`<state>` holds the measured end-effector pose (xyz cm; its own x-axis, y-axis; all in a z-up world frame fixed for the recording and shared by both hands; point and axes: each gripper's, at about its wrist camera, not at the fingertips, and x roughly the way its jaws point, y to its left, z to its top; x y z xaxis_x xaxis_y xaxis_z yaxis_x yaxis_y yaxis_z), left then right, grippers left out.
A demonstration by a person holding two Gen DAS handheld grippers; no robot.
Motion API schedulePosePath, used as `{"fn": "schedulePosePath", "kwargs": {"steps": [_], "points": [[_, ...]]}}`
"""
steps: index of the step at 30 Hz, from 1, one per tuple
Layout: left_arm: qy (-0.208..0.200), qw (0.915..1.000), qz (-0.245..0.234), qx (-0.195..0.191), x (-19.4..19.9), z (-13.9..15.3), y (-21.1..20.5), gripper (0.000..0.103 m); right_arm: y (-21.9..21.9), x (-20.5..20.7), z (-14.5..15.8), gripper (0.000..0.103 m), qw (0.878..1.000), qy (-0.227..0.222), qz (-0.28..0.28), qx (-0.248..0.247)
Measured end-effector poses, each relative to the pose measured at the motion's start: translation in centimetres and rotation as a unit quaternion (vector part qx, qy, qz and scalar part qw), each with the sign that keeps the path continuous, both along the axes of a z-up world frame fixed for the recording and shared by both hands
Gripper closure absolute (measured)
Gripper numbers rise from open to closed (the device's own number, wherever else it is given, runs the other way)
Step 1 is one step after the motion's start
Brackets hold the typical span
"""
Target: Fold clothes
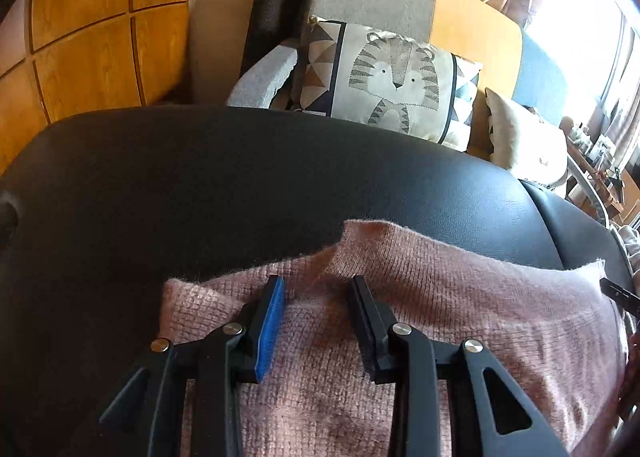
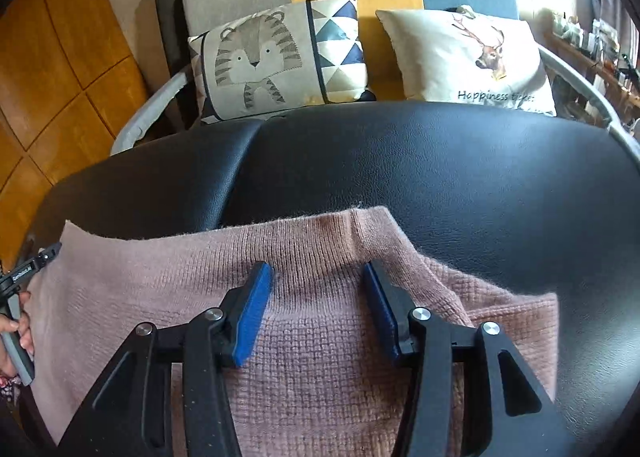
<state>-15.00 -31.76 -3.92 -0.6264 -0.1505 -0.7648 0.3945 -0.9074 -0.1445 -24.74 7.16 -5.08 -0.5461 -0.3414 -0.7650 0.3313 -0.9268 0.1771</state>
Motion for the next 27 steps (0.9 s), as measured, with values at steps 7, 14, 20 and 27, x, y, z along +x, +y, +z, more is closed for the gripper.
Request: {"fn": "schedulePosePath", "kwargs": {"steps": [7,14,20,27], "points": [[0.066,0.9974,-0.025,0.013,3.6,2.9,3.7,0.068,-4.4,6.5,2.8,0.050,0.995,0.039,0.090,-0.028],[0.032,0.9945,-0.096,-0.025,4.1,1.2,8.7,0.068,-8.9,10.2,0.6,0.048,0.987,0.059,0.144,0.047],[0.018,0.9968,-0.076,-0.013,4.6,1.0,6.8,0.068,-5.8,9.7,1.6,0.044,0.994,0.029,0.107,-0.011],[0.036,0.9950,-0.058,0.072,6.6,2.2,-0.9,0.068,5.3,8.4,3.4,0.038,0.997,0.008,0.021,-0.076]]}}
